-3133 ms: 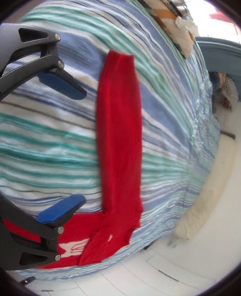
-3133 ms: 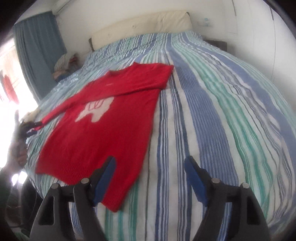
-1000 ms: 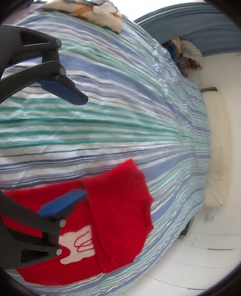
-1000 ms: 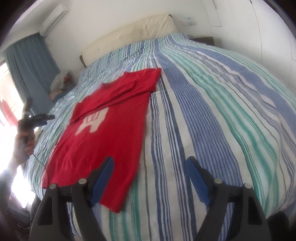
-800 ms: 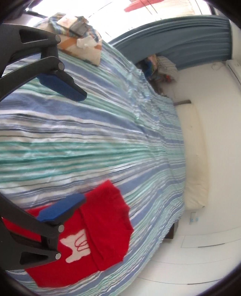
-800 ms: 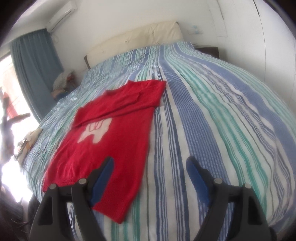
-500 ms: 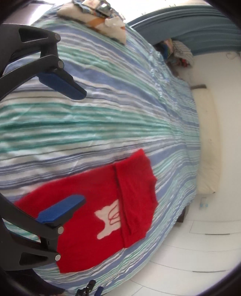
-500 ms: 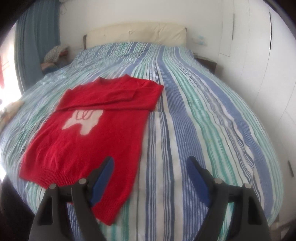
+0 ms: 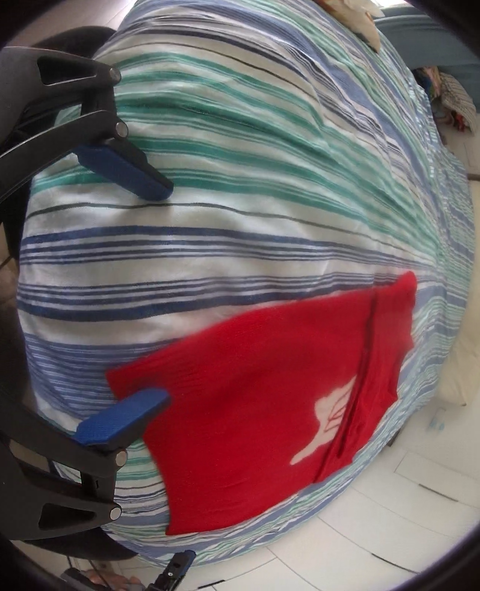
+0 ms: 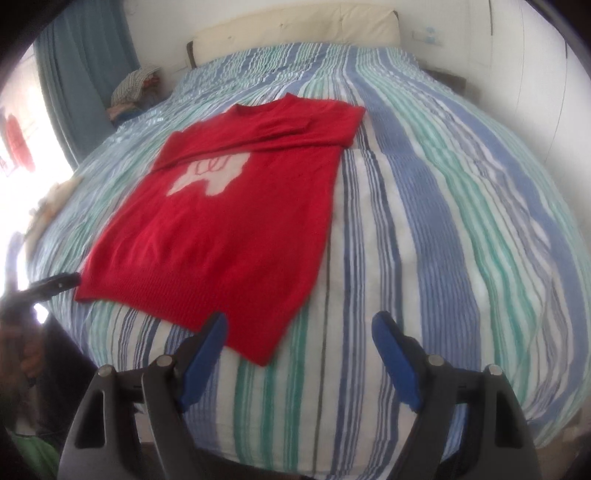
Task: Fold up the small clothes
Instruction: 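Release the sleeve and lift both tools away from the sweater, then grasp the sweater hem with both tools and fold it up over the collar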
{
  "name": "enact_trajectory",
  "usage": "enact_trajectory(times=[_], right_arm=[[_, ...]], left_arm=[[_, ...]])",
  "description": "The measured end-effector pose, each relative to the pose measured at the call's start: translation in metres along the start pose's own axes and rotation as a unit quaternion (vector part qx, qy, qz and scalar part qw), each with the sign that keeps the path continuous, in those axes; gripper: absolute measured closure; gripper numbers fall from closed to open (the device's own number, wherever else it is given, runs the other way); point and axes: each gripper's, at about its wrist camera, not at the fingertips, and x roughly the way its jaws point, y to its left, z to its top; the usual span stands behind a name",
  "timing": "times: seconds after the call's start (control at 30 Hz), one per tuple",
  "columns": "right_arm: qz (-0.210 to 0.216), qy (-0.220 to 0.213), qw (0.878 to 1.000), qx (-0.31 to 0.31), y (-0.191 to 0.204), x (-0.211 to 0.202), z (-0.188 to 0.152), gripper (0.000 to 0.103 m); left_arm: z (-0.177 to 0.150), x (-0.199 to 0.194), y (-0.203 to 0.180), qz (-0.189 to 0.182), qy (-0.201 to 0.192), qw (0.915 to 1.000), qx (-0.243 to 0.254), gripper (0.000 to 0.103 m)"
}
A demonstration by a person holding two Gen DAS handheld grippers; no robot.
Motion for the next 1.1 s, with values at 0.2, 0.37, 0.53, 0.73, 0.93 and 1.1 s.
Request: enact_trajectory(times=[0.2, 0.37, 0.53, 0.73, 0.93, 1.1], right_arm=[[0.089, 0.023, 0.994, 0.051, -0.005, 0.026, -0.010, 0.024], [0.137, 0.030, 0.985, 0.102, -0.013, 0.041, -0.017, 0.024], [0.191, 0.037, 0.973, 0.125, -0.013, 0.047, -0.019, 0.032], [0.141, 0.063, 0.984, 0.085, -0.003, 0.059, -0.012, 0.097], [0.147, 0.023, 0.983, 0.108, -0.013, 0.034, -0.004, 0.097], [0.164, -0.047, 0.977, 0.131, -0.029, 0.022, 0.034, 0.098]], left_arm=[[0.003, -0.002, -0.012, -0.050, -0.008, 0.9987, 0.009, 0.003], [0.002, 0.003, -0.007, -0.056, 0.003, 0.9983, -0.014, 0.019], [0.003, 0.005, -0.020, -0.081, 0.016, 0.9966, 0.004, 0.045], [0.002, 0.008, -0.025, -0.087, 0.033, 0.9956, 0.008, 0.098], [0.024, -0.011, -0.008, -0.132, 0.007, 0.9901, -0.048, 0.099], [0.089, -0.004, 0.005, -0.154, -0.030, 0.9842, -0.082, 0.099]])
